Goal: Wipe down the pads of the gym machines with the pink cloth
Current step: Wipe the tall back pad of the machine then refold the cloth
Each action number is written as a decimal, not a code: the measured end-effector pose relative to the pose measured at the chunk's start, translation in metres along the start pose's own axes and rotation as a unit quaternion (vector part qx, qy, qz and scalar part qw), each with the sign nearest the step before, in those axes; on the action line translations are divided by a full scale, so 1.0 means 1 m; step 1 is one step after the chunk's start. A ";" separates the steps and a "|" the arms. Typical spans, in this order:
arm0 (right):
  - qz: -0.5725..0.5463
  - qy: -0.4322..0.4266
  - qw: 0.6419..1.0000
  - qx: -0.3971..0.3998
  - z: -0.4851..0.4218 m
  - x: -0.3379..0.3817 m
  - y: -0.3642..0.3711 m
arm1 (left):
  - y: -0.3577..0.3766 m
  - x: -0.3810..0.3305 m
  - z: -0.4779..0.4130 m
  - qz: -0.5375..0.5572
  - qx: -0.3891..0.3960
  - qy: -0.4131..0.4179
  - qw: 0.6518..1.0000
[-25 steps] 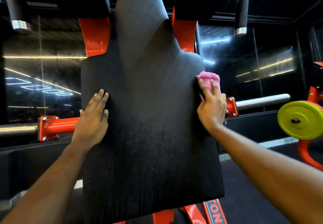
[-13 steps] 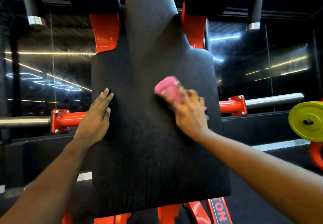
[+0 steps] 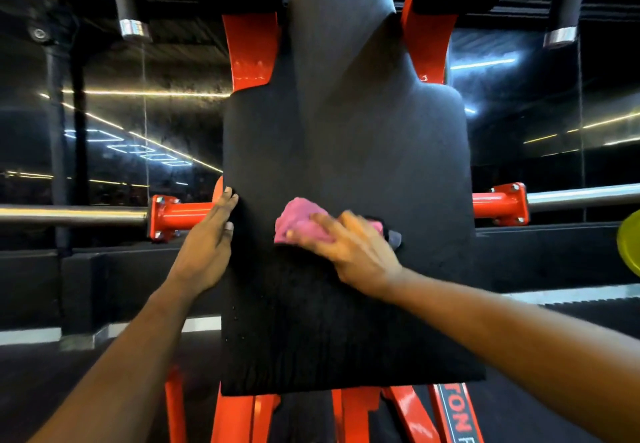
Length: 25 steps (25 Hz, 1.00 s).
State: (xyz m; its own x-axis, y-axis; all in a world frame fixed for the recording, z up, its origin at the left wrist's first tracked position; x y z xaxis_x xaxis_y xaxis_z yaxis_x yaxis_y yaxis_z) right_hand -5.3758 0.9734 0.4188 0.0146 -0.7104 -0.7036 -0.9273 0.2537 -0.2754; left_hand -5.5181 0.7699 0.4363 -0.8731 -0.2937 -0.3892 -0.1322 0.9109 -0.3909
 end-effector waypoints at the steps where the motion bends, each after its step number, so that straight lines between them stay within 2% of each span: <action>1: -0.003 0.049 0.999 -0.023 -0.011 -0.024 -0.009 | 0.001 0.001 0.003 0.010 0.004 -0.008 1.000; 2: -0.014 0.129 0.990 -0.056 -0.023 -0.053 -0.021 | 0.000 0.002 0.005 0.020 0.008 -0.014 1.000; 4: -0.039 0.299 0.946 -0.117 -0.039 -0.095 -0.037 | -0.002 0.005 0.011 0.032 0.011 -0.014 0.999; 5: -0.038 0.340 0.932 -0.116 -0.044 -0.097 -0.036 | -0.004 0.007 0.013 0.036 0.008 -0.014 0.999; 6: -0.028 0.342 0.934 -0.101 -0.048 -0.087 -0.029 | -0.006 0.010 0.014 0.041 0.007 -0.020 0.999; 10: -0.036 0.182 0.981 -0.051 -0.038 0.013 0.013 | -0.011 0.023 0.025 0.053 0.017 -0.046 0.997; 14: -0.043 0.022 0.999 0.011 -0.021 0.072 0.028 | -0.021 0.033 0.045 0.006 0.004 -0.072 0.997; 16: -0.044 0.045 0.998 -0.004 -0.043 0.047 0.018 | -0.030 0.032 0.051 -0.005 -0.001 -0.082 0.997; 19: -0.026 0.212 0.975 -0.065 -0.097 -0.020 -0.006 | -0.040 0.034 0.056 -0.018 -0.005 -0.081 0.997; 20: -0.026 0.245 0.967 -0.073 -0.110 -0.029 -0.008 | -0.044 0.036 0.058 -0.022 -0.009 -0.087 0.996; 22: -0.025 0.217 0.974 -0.057 -0.122 -0.013 0.004 | -0.051 0.042 0.063 -0.045 -0.023 -0.106 0.993; 25: -0.038 0.090 0.995 -0.032 -0.098 0.056 0.032 | -0.052 0.059 0.084 -0.118 -0.020 -0.174 0.977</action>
State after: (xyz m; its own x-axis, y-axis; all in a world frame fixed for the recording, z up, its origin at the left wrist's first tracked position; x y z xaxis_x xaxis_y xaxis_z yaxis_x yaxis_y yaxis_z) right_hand -5.4415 0.8780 0.4347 0.0230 -0.8330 -0.5528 -0.9480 0.1575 -0.2766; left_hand -5.5233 0.6811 0.3636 -0.6047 -0.5709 -0.5553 -0.3340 0.8148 -0.4739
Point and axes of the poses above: each hand's wrist, its own z-axis away from the middle knuckle, its own y-axis out of the palm, x = y × z, the point moved 6 cm from there along -z, towards the middle knuckle, and after that the axes turned 8 degrees about -y, right-handed, at the moved point
